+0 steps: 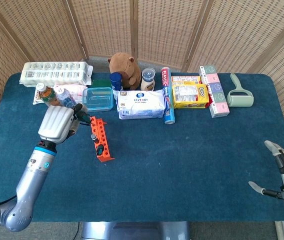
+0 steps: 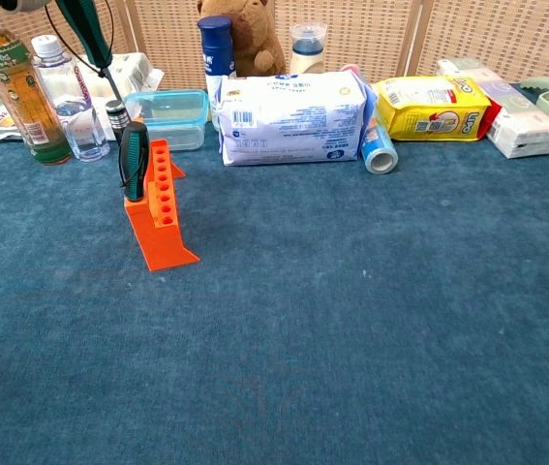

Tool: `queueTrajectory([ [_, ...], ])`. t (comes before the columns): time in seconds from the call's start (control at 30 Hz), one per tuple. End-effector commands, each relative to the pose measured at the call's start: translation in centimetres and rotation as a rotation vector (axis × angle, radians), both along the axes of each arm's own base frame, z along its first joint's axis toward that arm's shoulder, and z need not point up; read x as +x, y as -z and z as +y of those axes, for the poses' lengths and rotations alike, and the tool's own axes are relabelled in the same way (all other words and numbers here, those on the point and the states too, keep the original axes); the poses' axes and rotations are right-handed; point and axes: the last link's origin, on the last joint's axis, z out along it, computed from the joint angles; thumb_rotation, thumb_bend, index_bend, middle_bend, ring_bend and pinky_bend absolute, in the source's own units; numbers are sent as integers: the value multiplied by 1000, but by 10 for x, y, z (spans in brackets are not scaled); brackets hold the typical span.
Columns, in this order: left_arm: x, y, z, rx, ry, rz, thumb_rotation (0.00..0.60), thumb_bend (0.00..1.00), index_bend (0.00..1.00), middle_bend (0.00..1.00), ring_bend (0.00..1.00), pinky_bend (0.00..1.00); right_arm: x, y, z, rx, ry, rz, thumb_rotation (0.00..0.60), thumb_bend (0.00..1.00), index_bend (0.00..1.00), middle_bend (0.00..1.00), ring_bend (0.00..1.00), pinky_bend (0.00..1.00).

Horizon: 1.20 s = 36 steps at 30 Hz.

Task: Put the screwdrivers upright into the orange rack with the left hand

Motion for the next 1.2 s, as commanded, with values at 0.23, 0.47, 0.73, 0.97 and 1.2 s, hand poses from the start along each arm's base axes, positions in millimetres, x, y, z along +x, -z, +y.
queueTrajectory([
  [0.23,-4,5,7,-22,-35,-22,600,517,749,981,1000,967,0,1,-1,5,2,2,600,163,4,97,93,89],
  [0.47,-1,12,16,-29,-67,-4,600,516,750,981,1000,967,-1,2,-2,7,5,5,600,163,4,97,93,89],
  [0.73,-8,20,19,-30,-98,17,600,517,750,981,1000,967,-2,1,-2,6,6,0,600,163,4,97,94,89],
  [0.97,-13,26,24,-27,-114,32,600,516,750,981,1000,968,-3,3,-4,17,10,2,600,163,4,97,94,89],
  [1.2,-13,32,25,-33,-114,42,600,513,750,981,1000,968,-4,2,-4,14,17,-5,600,163,5,96,94,89],
])
